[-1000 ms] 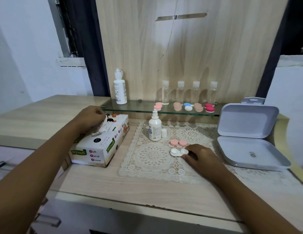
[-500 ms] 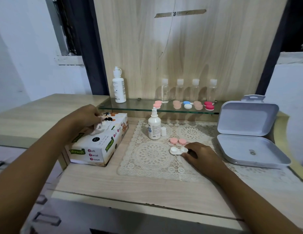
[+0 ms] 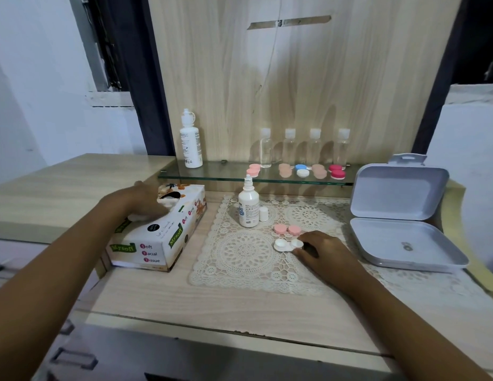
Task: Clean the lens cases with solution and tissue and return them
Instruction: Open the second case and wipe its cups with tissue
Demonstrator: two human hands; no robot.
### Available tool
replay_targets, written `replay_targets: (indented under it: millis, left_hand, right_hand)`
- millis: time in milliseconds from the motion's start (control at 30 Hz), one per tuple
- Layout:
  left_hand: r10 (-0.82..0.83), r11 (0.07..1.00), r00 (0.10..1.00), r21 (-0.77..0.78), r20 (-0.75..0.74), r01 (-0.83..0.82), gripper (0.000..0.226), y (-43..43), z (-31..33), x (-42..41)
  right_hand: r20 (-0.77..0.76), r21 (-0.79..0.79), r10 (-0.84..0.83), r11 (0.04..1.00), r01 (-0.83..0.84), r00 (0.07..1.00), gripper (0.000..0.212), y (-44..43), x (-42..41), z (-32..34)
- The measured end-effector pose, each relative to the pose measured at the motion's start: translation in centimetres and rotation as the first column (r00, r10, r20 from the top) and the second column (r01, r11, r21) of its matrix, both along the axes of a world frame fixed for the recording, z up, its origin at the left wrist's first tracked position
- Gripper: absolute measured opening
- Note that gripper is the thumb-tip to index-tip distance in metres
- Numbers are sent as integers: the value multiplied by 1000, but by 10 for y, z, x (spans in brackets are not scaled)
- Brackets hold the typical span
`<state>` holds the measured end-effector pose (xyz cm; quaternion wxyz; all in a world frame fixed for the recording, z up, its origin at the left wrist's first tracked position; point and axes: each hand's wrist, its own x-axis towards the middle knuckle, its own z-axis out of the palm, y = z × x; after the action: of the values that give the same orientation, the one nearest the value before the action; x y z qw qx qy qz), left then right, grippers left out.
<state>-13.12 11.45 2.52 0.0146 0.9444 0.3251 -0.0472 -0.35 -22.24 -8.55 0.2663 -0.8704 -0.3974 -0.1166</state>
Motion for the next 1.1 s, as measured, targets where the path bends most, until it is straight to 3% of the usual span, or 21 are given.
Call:
replay_targets:
  millis: [67,200,300,433,600,733,1100]
  left_hand:
    - [-18,998,1000,61,-1,18,42,4,-2,1]
    - [-63,996,964,81,260,44,22,5,4,5]
    - [-166,985,873,112,459,128,21,-23,16,4]
    - [-245,941,706,-10,664,337,20,-74,23,-2]
    - [-318,842,701,-149,638,518,13,-128,-2,13]
    - [-388,796,742,-207,547,568,14,-153,-42,37]
    - [-396,810,658,-93,640,578,3,-168,-90,67]
  right_hand:
    - [-4,-1,2,1000,-2,1000,29,0,0,0]
    - [-10,13,8,1000,-7,1000,29,1,0,0]
    - [-11,13,10,1000,-10,1000,29,0,0,-1]
    - [-12,20,10,1000,-9,1000,29,1,1,-2]
    - [-28,22,4,1000,-3,1000,27,2,1,-2]
    - [-40,33,3,999,-2,999,28,2,1,-2]
    - [-9,60,10,998,-10,1000,24,1,1,-2]
